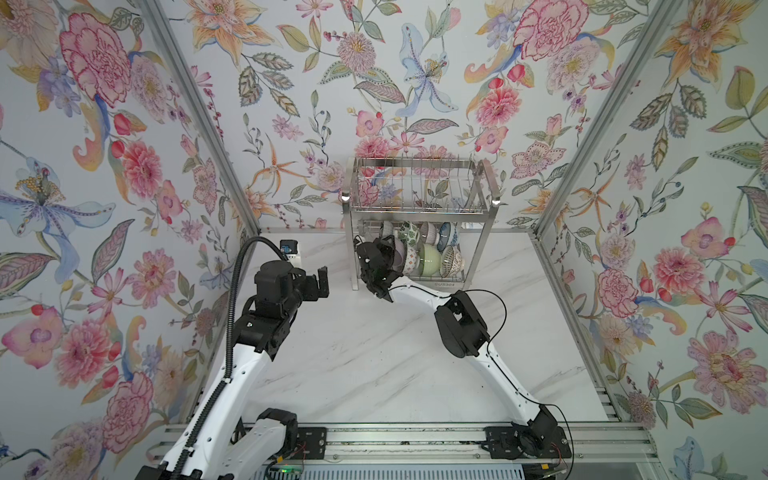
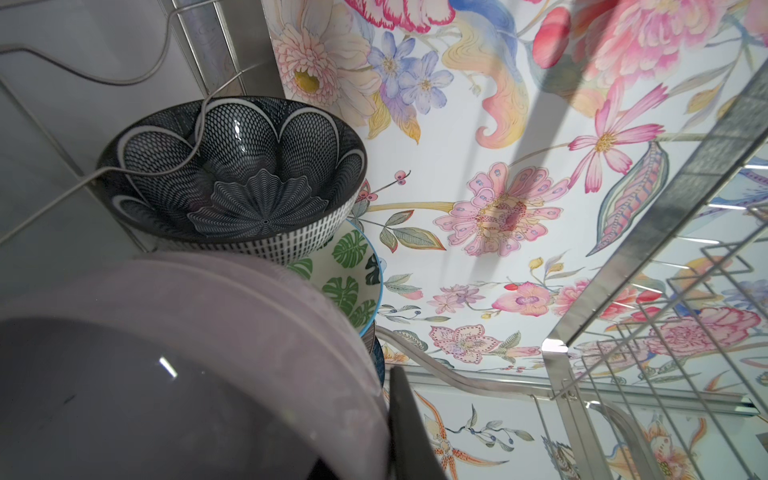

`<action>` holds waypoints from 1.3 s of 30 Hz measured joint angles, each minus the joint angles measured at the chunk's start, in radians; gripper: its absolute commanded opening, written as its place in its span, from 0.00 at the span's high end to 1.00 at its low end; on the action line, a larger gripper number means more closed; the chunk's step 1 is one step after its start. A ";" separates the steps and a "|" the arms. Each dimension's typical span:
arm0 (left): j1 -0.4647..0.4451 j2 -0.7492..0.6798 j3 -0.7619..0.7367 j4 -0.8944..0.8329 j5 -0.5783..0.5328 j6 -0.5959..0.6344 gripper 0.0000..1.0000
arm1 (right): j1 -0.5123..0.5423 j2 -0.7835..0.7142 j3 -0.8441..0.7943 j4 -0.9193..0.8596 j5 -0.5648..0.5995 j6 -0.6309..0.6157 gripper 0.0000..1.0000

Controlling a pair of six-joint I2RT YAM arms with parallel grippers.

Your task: Load the bowls into the dish rack

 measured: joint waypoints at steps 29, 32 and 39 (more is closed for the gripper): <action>0.000 -0.106 -0.034 -0.013 0.022 -0.010 0.01 | 0.031 0.000 0.003 -0.035 -0.011 0.045 0.82; 0.000 -0.119 -0.040 -0.013 0.022 -0.010 0.01 | 0.032 0.000 0.011 -0.055 -0.011 0.056 0.79; 0.000 -0.142 -0.046 -0.025 0.022 -0.010 0.01 | 0.034 0.000 0.018 -0.105 -0.014 0.102 0.74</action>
